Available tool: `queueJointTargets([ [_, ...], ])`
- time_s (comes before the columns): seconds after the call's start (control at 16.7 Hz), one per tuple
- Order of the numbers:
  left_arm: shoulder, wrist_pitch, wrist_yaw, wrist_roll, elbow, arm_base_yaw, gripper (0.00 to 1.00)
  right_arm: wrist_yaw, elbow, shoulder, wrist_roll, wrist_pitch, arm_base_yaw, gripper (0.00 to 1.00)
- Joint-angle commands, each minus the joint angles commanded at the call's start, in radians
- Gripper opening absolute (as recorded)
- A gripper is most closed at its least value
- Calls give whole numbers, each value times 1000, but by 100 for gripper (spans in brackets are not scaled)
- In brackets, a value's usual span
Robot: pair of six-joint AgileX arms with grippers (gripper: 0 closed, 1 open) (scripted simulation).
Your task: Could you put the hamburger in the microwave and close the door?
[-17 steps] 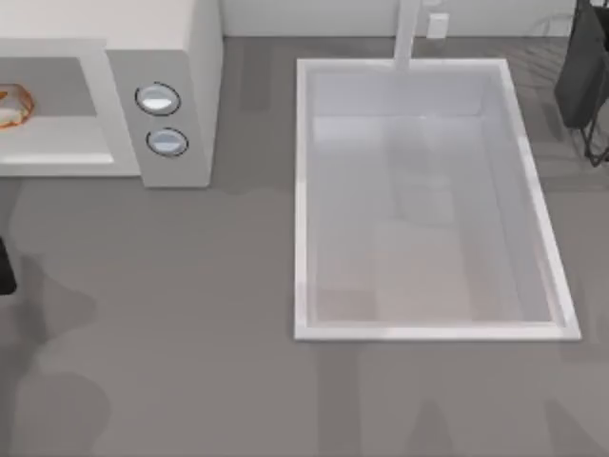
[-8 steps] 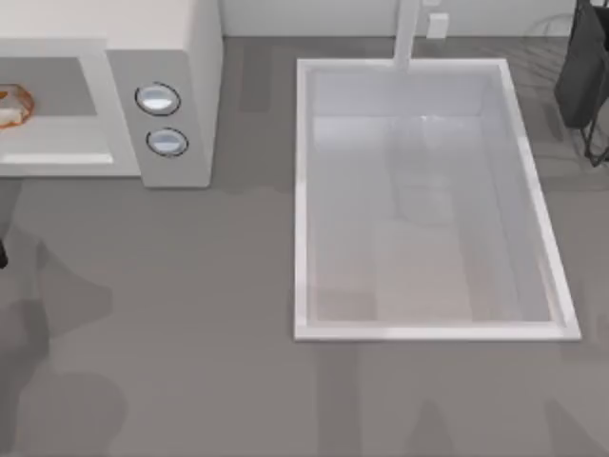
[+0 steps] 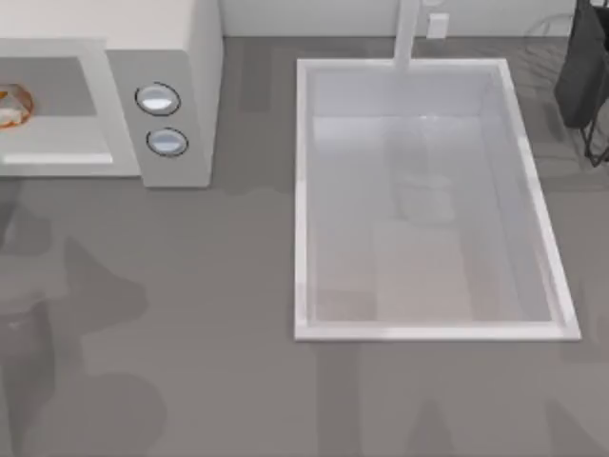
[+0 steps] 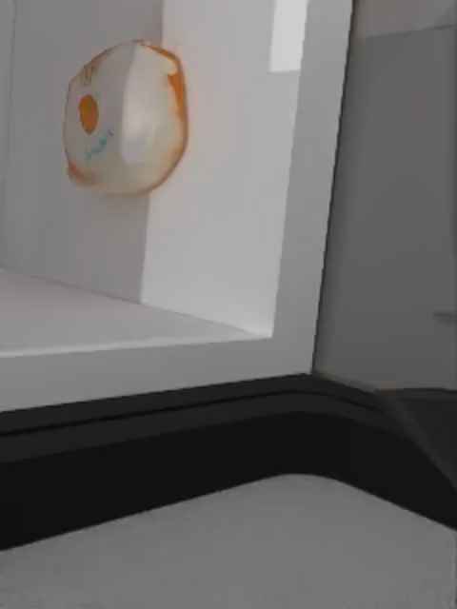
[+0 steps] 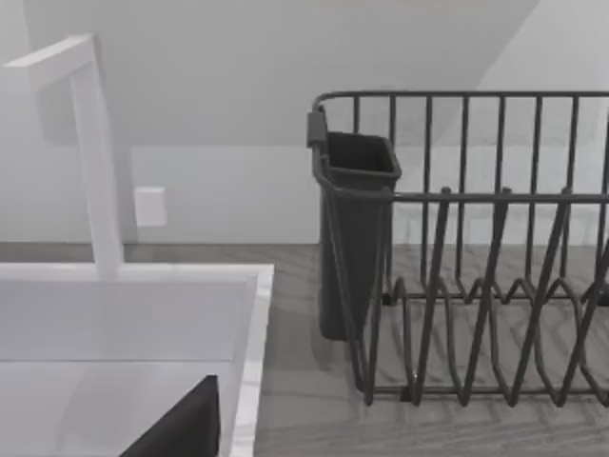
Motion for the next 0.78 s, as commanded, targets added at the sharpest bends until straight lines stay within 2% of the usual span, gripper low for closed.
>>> queueJointTargets([
  [0.78, -257, -420, -6, -2, 39, 1, 100, 0, 0, 0, 0, 0, 0, 100],
])
